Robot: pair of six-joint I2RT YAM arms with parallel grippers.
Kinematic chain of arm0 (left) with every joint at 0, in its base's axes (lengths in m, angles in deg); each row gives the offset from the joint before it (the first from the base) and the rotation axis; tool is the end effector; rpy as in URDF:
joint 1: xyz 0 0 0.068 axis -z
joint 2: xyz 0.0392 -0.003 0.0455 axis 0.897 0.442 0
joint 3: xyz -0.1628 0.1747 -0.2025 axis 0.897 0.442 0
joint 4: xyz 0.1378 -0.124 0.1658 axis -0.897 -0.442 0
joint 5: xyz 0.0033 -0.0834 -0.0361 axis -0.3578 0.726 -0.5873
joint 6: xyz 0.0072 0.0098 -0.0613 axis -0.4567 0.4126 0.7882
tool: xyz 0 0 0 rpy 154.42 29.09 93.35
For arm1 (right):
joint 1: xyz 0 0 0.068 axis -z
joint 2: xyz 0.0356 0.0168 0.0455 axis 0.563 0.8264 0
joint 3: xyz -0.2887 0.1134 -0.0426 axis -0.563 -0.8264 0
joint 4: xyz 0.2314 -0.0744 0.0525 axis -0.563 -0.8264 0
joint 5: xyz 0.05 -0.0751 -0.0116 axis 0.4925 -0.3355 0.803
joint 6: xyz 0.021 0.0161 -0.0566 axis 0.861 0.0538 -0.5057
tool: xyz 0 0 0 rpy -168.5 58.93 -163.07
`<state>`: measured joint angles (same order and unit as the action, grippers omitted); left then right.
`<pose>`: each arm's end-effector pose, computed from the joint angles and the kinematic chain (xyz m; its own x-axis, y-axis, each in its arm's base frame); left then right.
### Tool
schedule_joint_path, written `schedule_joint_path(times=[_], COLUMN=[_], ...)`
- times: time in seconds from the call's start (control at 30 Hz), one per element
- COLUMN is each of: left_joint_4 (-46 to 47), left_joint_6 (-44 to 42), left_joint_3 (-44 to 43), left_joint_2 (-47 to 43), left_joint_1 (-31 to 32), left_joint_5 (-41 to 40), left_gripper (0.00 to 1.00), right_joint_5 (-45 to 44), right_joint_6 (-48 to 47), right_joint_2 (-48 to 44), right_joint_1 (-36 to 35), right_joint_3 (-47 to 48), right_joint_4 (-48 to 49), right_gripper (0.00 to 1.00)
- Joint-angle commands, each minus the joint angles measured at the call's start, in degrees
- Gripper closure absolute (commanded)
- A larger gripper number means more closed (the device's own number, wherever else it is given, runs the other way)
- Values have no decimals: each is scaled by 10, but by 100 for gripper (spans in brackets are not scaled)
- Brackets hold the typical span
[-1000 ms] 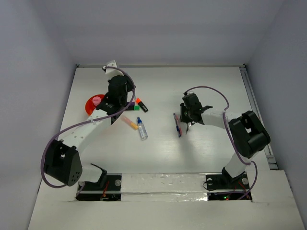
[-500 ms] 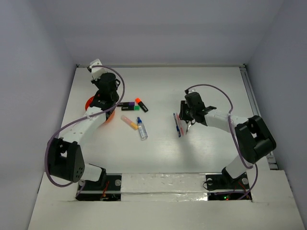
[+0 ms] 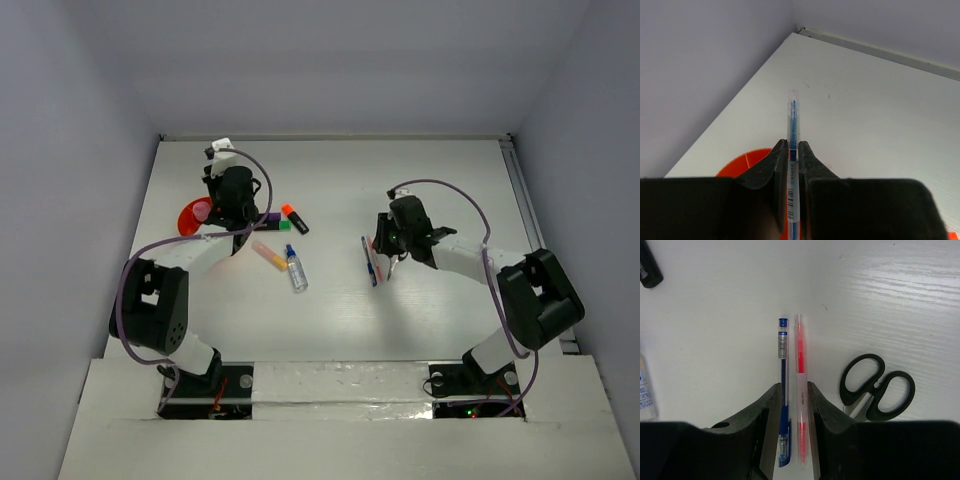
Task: Sort the stationery into containers
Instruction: Place the pen in the storage box.
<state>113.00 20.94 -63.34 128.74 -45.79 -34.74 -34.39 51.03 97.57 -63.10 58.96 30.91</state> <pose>0.3274 -0.0693 0.3192 -0.1022 0.0267 -0.9944 -0.4950 0.8658 0.0741 0.2809 0.1523 0.2296 -0.7401 0.0334 -0.6717 -0.1833 0.9509 0.2493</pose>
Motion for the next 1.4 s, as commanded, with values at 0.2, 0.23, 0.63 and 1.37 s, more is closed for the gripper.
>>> schedule_joint_path(times=[0.2, 0.23, 0.63, 1.37], left_joint_4=[100, 104, 109, -21], left_joint_6=[-75, -76, -63, 45], left_joint_3=[12, 13, 19, -56], left_joint_2=[48, 52, 66, -31], left_joint_1=[0, 0, 0, 78], left_joint_5=[-29, -30, -47, 1], left_gripper=[100, 100, 100, 72], right_joint_5=[9, 10, 13, 20], right_joint_6=[4, 5, 6, -4], right_joint_2=[-35, -39, -52, -15], right_joint_1=[3, 3, 3, 3], right_joint_3=[-13, -13, -20, 1], right_joint_4=[31, 31, 32, 13], right_gripper=[67, 67, 67, 95])
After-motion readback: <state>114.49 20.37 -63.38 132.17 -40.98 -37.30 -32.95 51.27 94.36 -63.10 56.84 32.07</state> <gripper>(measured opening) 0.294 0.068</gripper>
